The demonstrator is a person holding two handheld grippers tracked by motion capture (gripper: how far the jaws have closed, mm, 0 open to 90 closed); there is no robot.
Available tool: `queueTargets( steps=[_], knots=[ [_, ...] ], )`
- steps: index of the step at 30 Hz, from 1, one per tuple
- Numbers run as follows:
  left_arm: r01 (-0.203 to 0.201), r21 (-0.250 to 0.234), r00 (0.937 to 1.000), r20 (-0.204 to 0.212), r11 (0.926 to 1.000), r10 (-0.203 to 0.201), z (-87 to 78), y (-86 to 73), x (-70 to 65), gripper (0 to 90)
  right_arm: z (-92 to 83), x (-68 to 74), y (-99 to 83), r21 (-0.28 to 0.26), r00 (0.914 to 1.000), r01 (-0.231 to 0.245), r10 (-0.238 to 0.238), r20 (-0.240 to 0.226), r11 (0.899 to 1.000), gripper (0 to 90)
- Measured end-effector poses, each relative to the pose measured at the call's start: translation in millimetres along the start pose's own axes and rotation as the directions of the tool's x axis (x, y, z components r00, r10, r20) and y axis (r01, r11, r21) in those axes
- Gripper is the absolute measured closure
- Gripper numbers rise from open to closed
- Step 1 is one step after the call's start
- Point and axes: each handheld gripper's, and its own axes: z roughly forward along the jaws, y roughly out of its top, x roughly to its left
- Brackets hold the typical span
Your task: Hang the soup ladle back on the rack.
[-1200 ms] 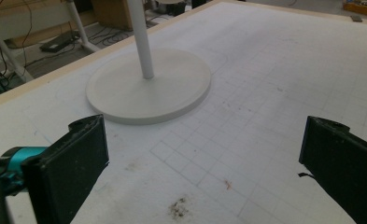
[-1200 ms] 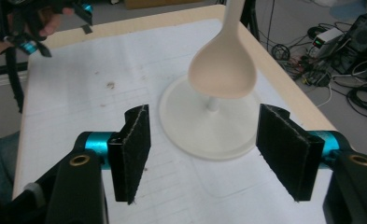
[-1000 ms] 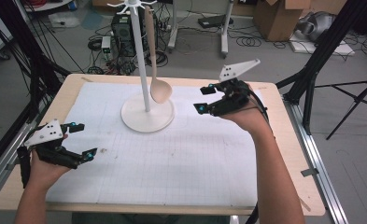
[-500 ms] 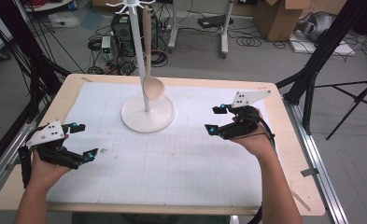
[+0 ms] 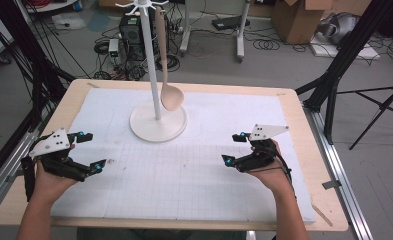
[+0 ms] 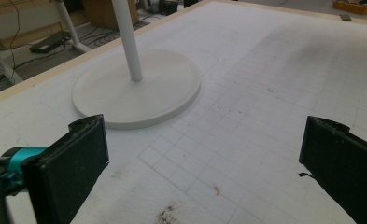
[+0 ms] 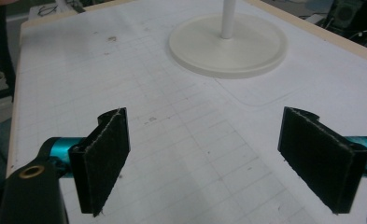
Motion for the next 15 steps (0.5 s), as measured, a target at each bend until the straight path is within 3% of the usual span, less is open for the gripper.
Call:
queueTargets(
  steps=[11,15],
  knots=[
    [0.013,0.008,0.9999,0.008,0.9999,-0.013,4.3,-3.3,0.8,1.7,-5.9,2.5,-26.1,-0.059,0.9976,-0.031,0.035,0.06,0.998,10.7],
    [0.009,0.02,0.9998,0.017,0.9997,-0.01,8.8,-4.2,0.4,1.7,-8.0,2.5,-31.0,-0.05,0.9962,-0.034,0.038,0.079,0.998,10.3]
  ],
)
